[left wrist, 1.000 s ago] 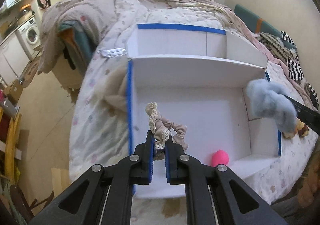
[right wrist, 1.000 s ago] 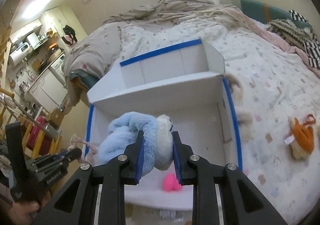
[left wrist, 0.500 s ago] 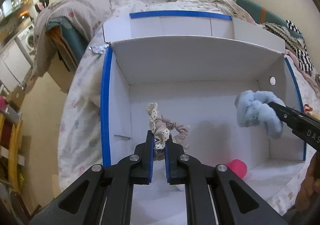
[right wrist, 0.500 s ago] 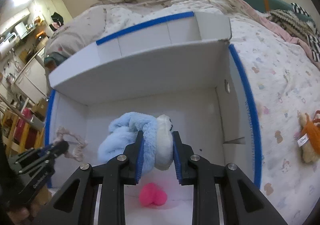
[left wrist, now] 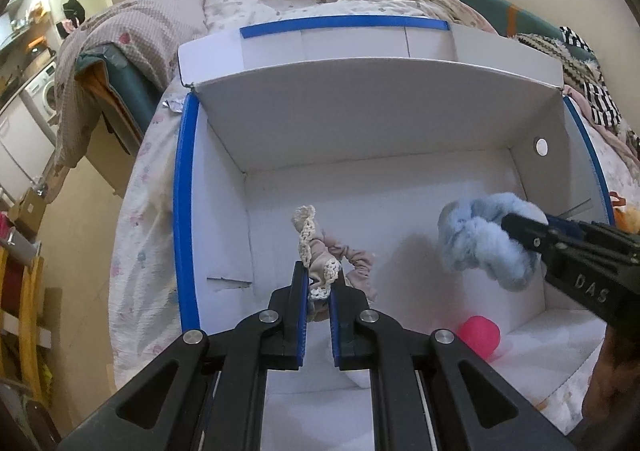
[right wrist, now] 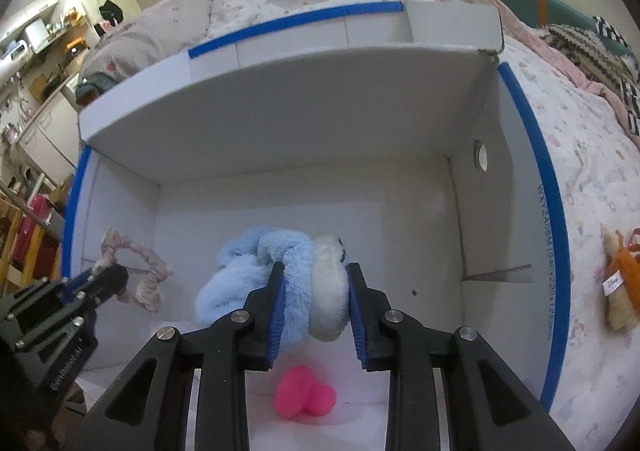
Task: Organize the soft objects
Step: 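Lower both scrunchies into the box and open both tools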
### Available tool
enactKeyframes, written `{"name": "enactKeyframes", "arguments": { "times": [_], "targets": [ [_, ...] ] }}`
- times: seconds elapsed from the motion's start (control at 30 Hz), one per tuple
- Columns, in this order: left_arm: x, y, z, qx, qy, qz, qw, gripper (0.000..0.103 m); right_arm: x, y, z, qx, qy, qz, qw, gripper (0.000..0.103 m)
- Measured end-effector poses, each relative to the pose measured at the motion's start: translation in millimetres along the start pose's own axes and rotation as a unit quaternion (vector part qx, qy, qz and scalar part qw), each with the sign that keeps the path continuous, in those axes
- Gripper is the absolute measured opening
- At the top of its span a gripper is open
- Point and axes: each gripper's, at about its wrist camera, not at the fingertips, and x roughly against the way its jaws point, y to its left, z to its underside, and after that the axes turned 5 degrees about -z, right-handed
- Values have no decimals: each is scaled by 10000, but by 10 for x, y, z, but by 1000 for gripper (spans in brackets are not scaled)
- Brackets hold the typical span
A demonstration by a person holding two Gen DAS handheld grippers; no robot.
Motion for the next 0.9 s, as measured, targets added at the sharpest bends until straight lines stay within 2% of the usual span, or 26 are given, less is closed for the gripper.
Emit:
{"name": "enactKeyframes", "arguments": {
  "times": [0.17, 0.47, 0.57, 0.7, 0.77, 0.9],
  "targets": [
    [-33, -11, 0, -21, 40, 21, 10000, 9, -65, -17, 36, 7, 157, 138, 9998, 31],
    [-52, 19, -12, 131, 122, -20, 9998, 9, -64, -9, 34, 23, 179, 159, 9997, 33],
    [-39, 11, -13, 134, 128, 19, 9998, 11, -63, 13, 20, 25, 156, 94, 9998, 41],
    [-17, -16, -7, 63, 98, 1, 9999, 11, -21, 13, 13, 4, 63, -1, 10000, 46],
    [-9, -10, -7, 90, 107, 18, 9999, 18, 8, 5, 0, -37, 3, -53, 10000, 55],
    [41, 14, -7, 209, 1, 1, 9998, 33, 55, -18, -14, -172, -102, -207, 9996, 61]
  ]
}}
